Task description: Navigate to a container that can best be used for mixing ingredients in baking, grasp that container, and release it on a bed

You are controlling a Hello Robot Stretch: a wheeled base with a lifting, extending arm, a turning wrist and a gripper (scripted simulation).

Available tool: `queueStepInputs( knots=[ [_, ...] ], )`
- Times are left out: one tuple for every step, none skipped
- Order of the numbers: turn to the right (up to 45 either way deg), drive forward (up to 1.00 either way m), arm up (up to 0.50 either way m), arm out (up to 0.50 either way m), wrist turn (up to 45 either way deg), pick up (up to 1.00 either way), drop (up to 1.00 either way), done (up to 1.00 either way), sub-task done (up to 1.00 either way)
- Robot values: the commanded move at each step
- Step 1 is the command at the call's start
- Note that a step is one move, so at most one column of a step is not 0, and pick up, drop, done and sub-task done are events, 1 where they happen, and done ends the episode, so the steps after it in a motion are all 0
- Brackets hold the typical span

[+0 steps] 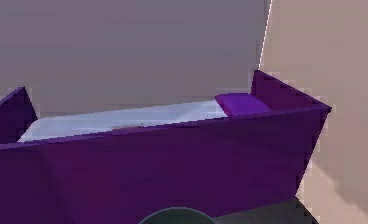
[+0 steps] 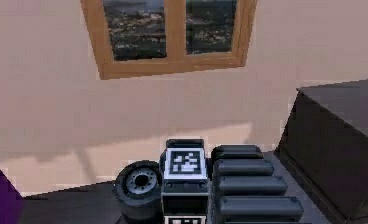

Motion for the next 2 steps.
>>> queueStepInputs(
  knots=[
    [0.0,0.35,0.0,0.0,0.0,0.0,0.0,0.0,0.0],
    [45.0,0.0,0.0,0.0,0.0,0.0,0.0,0.0,0.0]
  ],
)
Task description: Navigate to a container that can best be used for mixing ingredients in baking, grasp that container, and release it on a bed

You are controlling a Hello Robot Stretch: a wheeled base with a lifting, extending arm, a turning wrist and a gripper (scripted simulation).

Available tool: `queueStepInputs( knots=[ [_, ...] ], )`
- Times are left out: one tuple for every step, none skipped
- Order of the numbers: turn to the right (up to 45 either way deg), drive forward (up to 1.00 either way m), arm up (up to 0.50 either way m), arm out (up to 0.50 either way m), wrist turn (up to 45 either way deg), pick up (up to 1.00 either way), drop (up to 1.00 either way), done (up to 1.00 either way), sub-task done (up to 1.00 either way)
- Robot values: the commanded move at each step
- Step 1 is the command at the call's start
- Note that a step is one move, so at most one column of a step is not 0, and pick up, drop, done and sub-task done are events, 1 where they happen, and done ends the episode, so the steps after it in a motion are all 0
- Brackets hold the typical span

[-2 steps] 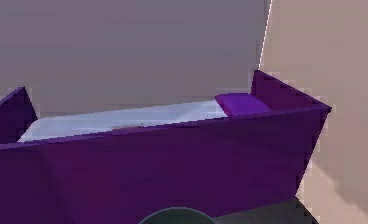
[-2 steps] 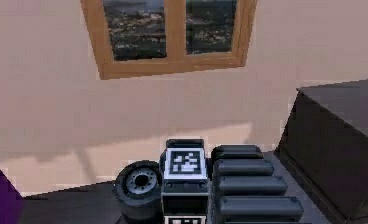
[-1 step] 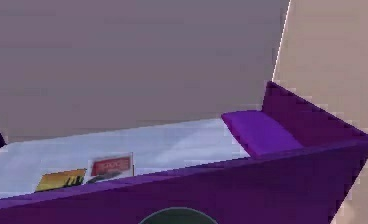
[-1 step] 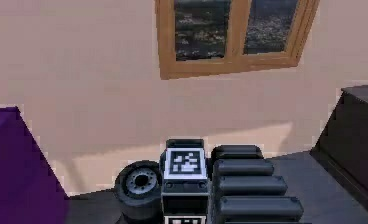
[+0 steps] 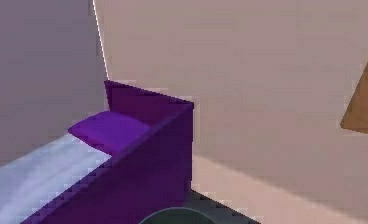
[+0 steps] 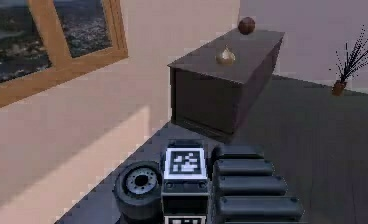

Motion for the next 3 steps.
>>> queueStepInputs(
  knots=[
    [45.0,0.0,0.0,0.0,0.0,0.0,0.0,0.0,0.0],
    [45.0,0.0,0.0,0.0,0.0,0.0,0.0,0.0,0.0],
    [33.0,0.0,0.0,0.0,0.0,0.0,0.0,0.0,0.0]
  ],
)
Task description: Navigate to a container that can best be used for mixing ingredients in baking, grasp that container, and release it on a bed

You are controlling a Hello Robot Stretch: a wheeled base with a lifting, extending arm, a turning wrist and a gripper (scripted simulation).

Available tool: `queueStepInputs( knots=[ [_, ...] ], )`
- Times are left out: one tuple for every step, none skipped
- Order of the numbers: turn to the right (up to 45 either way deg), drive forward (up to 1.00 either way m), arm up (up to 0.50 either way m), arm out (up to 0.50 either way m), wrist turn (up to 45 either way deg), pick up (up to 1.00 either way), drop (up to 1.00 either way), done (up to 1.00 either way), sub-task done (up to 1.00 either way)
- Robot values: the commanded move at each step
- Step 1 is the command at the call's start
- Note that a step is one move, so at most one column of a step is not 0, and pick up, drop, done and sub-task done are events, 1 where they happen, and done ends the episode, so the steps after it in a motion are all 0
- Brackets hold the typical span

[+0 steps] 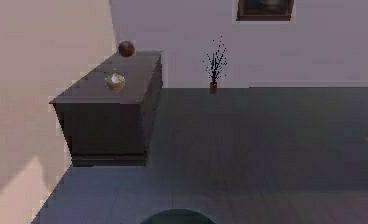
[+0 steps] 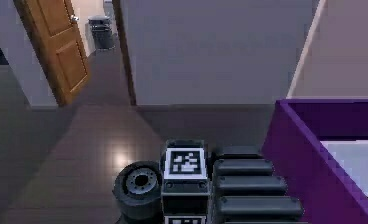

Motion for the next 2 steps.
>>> queueStepInputs(
  knots=[
    [45.0,0.0,0.0,0.0,0.0,0.0,0.0,0.0,0.0],
    [45.0,0.0,0.0,0.0,0.0,0.0,0.0,0.0,0.0]
  ],
)
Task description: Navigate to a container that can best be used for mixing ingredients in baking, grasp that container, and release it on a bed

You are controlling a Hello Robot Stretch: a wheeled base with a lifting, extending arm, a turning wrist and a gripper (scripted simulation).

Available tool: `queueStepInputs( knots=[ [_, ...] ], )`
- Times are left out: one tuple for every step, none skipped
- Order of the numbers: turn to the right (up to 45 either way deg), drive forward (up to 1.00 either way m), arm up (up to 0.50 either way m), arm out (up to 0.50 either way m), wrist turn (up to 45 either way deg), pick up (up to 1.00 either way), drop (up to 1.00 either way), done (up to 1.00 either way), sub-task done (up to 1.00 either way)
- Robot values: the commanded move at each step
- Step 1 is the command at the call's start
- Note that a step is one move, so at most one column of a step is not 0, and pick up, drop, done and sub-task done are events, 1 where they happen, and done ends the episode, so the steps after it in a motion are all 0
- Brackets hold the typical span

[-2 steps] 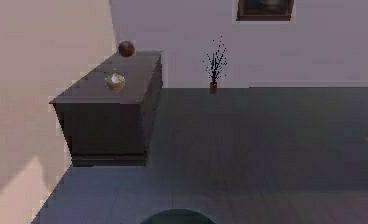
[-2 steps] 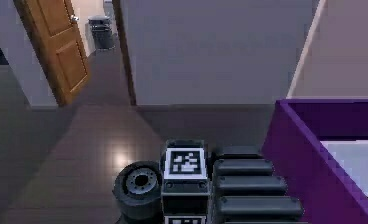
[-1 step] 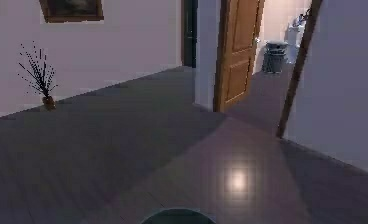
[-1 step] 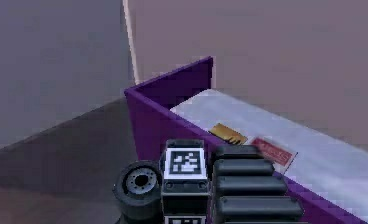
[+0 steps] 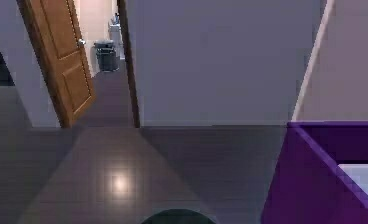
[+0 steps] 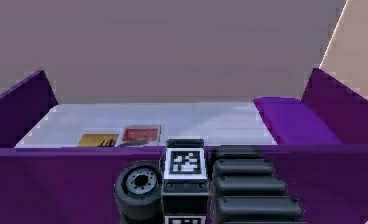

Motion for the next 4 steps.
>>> queueStepInputs(
  knots=[
    [45.0,0.0,0.0,0.0,0.0,0.0,0.0,0.0,0.0],
    [36.0,0.0,0.0,0.0,0.0,0.0,0.0,0.0,0.0],
    [-45.0,0.0,0.0,0.0,0.0,0.0,0.0,0.0,0.0],
    [-45.0,0.0,0.0,0.0,0.0,0.0,0.0,0.0,0.0]
  ],
)
